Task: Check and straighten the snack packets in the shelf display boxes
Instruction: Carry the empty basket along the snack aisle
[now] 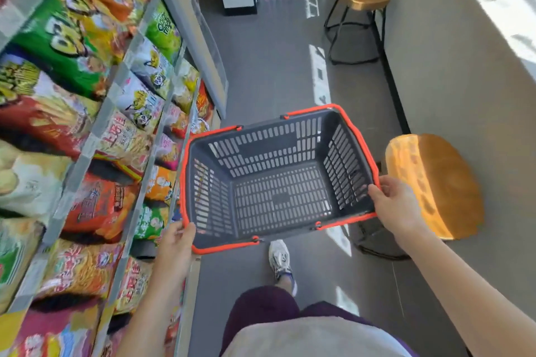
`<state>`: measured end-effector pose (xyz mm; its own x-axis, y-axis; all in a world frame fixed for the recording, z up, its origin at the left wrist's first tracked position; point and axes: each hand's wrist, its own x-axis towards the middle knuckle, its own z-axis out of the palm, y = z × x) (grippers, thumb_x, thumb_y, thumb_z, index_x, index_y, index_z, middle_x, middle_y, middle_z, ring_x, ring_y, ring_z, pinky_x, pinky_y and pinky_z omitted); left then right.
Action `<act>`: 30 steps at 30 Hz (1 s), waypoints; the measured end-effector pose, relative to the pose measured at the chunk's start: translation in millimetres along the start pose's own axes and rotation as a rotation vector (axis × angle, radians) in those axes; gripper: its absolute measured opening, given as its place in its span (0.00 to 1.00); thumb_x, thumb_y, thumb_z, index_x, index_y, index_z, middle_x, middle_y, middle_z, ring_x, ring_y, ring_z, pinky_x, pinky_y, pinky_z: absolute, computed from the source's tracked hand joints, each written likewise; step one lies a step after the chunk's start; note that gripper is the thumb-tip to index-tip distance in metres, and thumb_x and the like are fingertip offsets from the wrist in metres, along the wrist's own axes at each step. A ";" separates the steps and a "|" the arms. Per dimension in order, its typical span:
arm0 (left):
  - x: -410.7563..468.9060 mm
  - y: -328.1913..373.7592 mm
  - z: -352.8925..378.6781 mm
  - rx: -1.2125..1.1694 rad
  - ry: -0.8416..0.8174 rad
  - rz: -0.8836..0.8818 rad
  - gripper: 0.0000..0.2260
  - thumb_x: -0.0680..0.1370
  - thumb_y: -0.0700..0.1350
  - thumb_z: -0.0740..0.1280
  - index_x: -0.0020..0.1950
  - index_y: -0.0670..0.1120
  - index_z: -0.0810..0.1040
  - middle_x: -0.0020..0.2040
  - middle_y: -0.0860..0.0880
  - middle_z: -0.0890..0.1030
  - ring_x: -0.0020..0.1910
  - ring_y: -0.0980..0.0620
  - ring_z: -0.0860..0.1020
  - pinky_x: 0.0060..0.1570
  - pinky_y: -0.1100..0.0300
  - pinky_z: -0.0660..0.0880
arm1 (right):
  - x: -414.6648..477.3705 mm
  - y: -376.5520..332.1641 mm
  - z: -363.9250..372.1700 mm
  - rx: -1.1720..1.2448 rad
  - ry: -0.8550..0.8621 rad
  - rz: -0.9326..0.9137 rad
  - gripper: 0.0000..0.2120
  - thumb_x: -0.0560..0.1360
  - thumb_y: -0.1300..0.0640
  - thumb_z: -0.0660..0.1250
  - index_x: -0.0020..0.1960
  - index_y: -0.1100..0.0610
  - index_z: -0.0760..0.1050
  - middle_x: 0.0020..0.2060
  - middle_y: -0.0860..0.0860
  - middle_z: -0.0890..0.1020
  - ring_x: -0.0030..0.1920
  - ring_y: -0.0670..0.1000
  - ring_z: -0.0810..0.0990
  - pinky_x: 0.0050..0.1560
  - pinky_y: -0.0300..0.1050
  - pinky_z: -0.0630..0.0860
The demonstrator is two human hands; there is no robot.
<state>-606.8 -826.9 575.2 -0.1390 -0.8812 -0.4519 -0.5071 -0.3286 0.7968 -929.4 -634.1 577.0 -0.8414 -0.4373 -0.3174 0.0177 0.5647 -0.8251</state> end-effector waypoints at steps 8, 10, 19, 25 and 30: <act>137.6 96.0 30.5 0.114 -0.143 -0.036 0.17 0.80 0.41 0.66 0.69 0.45 0.69 0.55 0.49 0.82 0.54 0.47 0.81 0.56 0.44 0.77 | 142.8 -89.3 30.6 -0.015 -0.014 -0.025 0.08 0.79 0.59 0.62 0.46 0.52 0.78 0.42 0.52 0.85 0.43 0.53 0.84 0.47 0.54 0.81; 167.4 115.0 43.7 0.093 -0.155 -0.088 0.17 0.79 0.39 0.67 0.67 0.47 0.71 0.53 0.47 0.84 0.52 0.44 0.82 0.55 0.43 0.78 | 180.4 -107.2 36.3 0.015 -0.024 -0.018 0.08 0.79 0.60 0.62 0.46 0.53 0.79 0.42 0.52 0.85 0.43 0.54 0.84 0.47 0.56 0.81; 275.1 192.4 142.9 -0.126 0.009 -0.232 0.12 0.78 0.32 0.66 0.51 0.49 0.76 0.48 0.47 0.84 0.46 0.47 0.83 0.42 0.54 0.79 | 386.3 -183.8 78.4 0.179 -0.231 0.017 0.10 0.80 0.64 0.61 0.50 0.52 0.79 0.49 0.55 0.85 0.49 0.55 0.83 0.56 0.54 0.78; 322.4 234.5 187.9 -0.212 0.142 -0.338 0.11 0.77 0.31 0.66 0.52 0.46 0.75 0.47 0.44 0.83 0.43 0.46 0.82 0.44 0.50 0.80 | 501.7 -248.4 113.6 0.063 -0.361 0.018 0.16 0.75 0.69 0.62 0.50 0.50 0.79 0.48 0.53 0.84 0.47 0.53 0.81 0.53 0.50 0.77; 369.3 247.6 208.1 -0.240 0.271 -0.441 0.11 0.77 0.33 0.68 0.54 0.47 0.74 0.50 0.43 0.82 0.45 0.45 0.81 0.46 0.47 0.79 | 581.2 -298.6 170.8 -0.124 -0.457 -0.005 0.12 0.73 0.70 0.64 0.44 0.55 0.80 0.42 0.56 0.83 0.41 0.55 0.80 0.49 0.52 0.77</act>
<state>-960.7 -1162.9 522.1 0.2815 -0.6885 -0.6684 -0.2557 -0.7252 0.6393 -1331.5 -1176.4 559.0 -0.5171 -0.6874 -0.5099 -0.0735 0.6292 -0.7737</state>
